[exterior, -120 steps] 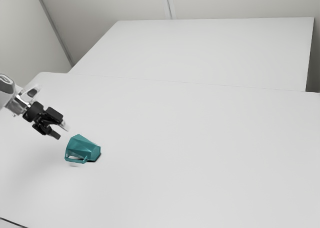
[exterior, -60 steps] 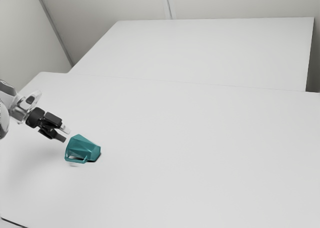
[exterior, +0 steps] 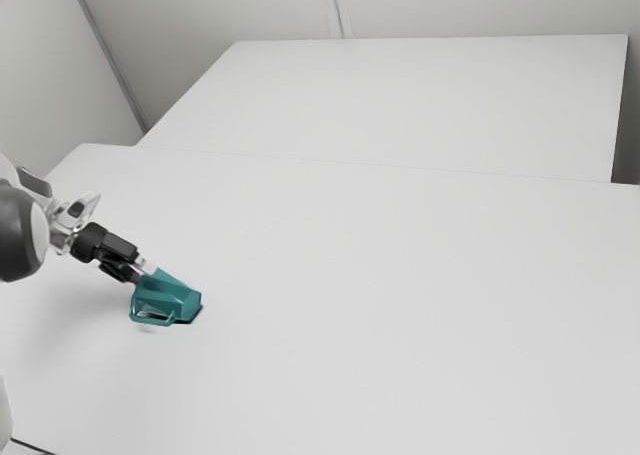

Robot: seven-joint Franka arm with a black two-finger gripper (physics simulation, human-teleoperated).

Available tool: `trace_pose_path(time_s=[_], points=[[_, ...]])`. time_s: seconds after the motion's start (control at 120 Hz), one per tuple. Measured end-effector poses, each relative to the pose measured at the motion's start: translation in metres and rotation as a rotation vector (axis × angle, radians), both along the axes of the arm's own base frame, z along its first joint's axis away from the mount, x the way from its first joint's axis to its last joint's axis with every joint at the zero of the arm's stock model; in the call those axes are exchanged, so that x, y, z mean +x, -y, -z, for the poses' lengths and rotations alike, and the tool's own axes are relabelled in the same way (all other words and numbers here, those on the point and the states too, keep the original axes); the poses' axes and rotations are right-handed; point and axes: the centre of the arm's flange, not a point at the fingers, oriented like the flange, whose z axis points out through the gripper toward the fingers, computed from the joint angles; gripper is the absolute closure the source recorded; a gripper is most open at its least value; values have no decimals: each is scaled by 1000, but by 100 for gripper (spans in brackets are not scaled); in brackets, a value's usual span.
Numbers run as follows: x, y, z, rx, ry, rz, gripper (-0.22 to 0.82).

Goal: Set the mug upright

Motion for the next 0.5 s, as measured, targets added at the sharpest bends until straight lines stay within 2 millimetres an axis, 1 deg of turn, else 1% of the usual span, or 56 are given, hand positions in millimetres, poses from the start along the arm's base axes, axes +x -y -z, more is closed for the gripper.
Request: trace_pose_path(time_s=[0.133,0.217,0.283,0.417,0.5], points=[[2,4,6,-11,11,12,5],[3,6,10,-20,17,15,10],[4,8,12,-24,23,18,18],[5,8,12,-28,35,23,39],[5,9,12,-30,41,27,49]])
